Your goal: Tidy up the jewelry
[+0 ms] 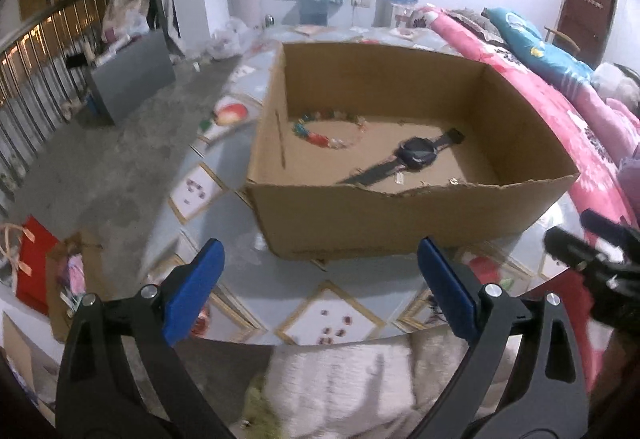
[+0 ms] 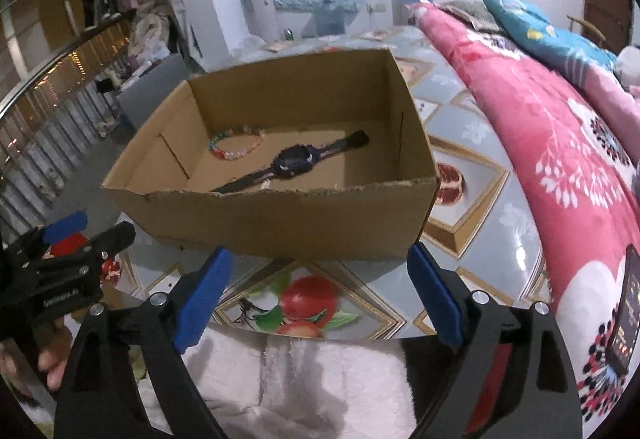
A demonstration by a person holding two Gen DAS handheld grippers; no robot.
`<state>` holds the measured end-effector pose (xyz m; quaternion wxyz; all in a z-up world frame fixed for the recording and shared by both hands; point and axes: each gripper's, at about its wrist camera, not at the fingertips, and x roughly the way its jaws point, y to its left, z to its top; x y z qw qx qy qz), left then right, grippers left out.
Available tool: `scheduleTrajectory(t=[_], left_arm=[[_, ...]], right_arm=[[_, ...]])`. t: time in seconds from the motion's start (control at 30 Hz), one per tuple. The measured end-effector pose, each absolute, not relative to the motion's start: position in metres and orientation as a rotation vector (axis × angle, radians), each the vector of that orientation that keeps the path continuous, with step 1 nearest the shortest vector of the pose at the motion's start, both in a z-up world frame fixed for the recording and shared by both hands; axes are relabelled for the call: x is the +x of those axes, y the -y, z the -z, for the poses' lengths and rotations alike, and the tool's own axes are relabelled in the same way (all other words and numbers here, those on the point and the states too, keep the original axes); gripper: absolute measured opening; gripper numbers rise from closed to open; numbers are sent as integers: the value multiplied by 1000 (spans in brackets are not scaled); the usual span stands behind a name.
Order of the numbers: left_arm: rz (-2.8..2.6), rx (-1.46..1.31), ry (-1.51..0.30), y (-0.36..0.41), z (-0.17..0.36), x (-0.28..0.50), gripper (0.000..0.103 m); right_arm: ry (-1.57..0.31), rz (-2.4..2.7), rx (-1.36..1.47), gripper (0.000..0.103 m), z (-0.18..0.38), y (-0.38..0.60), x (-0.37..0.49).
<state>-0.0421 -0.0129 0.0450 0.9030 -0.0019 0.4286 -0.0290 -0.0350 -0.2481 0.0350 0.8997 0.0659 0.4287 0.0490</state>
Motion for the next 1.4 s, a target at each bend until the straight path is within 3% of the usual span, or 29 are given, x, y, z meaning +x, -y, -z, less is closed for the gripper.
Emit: scheduleTrajectory(t=[0.37,1.4], left_arm=[[50,-3,-972,32,-34,-29,93],[26,24,-969,36,-35,-22,93]], right_arm=[[-931,-61,133,89,-31,240,-22],[-959,-34,107,90,-30,236,-17]])
